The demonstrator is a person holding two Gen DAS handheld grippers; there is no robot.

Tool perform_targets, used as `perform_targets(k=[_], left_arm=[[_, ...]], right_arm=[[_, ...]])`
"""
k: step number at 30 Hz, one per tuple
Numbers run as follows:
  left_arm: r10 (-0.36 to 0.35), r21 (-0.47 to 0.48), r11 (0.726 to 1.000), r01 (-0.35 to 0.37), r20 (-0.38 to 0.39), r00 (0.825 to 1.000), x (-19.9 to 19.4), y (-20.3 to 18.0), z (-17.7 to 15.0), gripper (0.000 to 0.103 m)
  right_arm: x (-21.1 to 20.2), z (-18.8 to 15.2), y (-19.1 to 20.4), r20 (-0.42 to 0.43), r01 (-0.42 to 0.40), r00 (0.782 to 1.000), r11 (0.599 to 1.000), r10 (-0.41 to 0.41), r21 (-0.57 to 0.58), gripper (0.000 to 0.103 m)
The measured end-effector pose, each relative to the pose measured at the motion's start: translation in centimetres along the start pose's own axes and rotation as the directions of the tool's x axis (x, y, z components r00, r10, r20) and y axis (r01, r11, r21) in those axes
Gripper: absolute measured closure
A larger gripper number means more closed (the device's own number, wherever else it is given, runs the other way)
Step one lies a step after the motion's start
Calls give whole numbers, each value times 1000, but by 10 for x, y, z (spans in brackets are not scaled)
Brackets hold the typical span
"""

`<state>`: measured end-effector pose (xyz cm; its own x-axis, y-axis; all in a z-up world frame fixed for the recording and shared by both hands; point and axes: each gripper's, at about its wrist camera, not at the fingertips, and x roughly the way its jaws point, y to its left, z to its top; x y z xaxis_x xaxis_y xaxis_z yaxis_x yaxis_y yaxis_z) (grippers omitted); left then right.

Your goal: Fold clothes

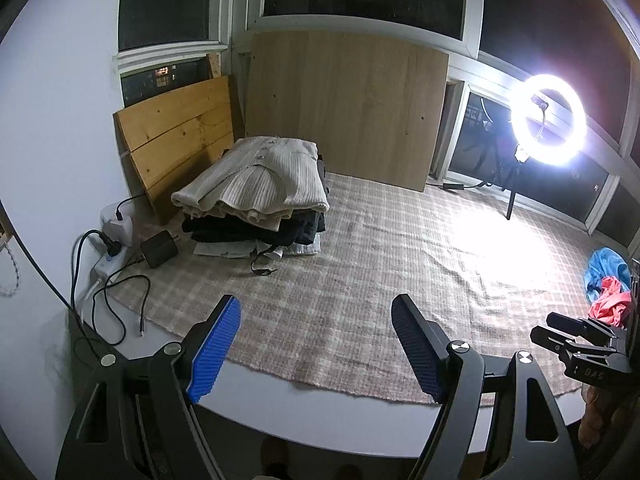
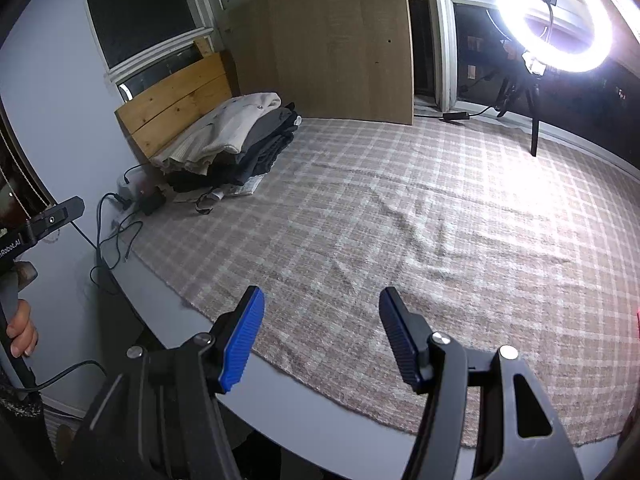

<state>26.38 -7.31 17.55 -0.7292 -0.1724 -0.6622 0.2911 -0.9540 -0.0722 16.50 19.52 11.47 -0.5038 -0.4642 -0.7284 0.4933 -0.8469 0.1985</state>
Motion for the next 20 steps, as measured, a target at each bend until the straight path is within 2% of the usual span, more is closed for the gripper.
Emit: perform_targets(k=[13, 20], left_arm=[[29, -11, 1000, -28, 20, 999, -3, 6, 7, 26], [20, -1, 1000, -20, 26, 999, -3, 12, 9, 26]], right_arm=[[3, 4, -2, -2, -3, 1000, 1000, 3, -2, 44], [4, 5, 0, -2, 1, 1000, 1000, -1, -3, 44]])
